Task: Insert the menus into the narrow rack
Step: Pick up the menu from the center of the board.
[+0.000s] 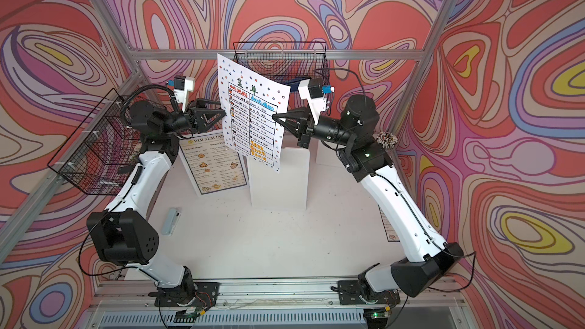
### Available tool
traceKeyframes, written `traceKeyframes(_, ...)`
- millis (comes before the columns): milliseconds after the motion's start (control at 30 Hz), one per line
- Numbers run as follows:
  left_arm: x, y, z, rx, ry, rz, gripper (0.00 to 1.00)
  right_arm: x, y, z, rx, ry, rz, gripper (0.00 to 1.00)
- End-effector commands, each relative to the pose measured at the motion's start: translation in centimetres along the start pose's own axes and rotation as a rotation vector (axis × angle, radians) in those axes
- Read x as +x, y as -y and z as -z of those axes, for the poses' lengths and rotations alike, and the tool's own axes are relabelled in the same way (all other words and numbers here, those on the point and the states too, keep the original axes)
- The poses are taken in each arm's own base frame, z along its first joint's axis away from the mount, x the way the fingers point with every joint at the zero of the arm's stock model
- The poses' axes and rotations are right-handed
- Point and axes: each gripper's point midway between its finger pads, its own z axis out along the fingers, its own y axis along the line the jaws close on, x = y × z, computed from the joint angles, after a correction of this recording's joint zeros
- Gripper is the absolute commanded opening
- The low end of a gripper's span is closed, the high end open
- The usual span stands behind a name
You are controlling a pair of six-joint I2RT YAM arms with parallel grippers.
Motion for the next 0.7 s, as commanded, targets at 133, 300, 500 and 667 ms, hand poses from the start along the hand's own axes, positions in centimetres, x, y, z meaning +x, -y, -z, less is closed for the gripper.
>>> traceKeyframes(133, -0.1, 2.6, -0.1, 0.079, -0.026, -0.051, 0.35, -0.7, 1.3, -0.7, 0.049, 0.014, -0.006, 0.0)
traceKeyframes(300, -0.3, 3.1, -0.1, 0.082, -0.022, -0.064, 0.13, -0.6, 2.0, -0.7, 0.085, 0.009, -0.008, 0.0)
traceKeyframes(500, -0.5, 2.7, 0.1, 0.065, -0.019, -0.057, 0.07, -0.1, 3.5, -0.6, 0.163, -0.006, -0.007, 0.0)
traceKeyframes(667, -1.4, 2.3, 0.3, -0.002, -0.004, -0.053, 0.0, 0.9, 4.4, -0.5, 0.202, 0.011, 0.014, 0.0)
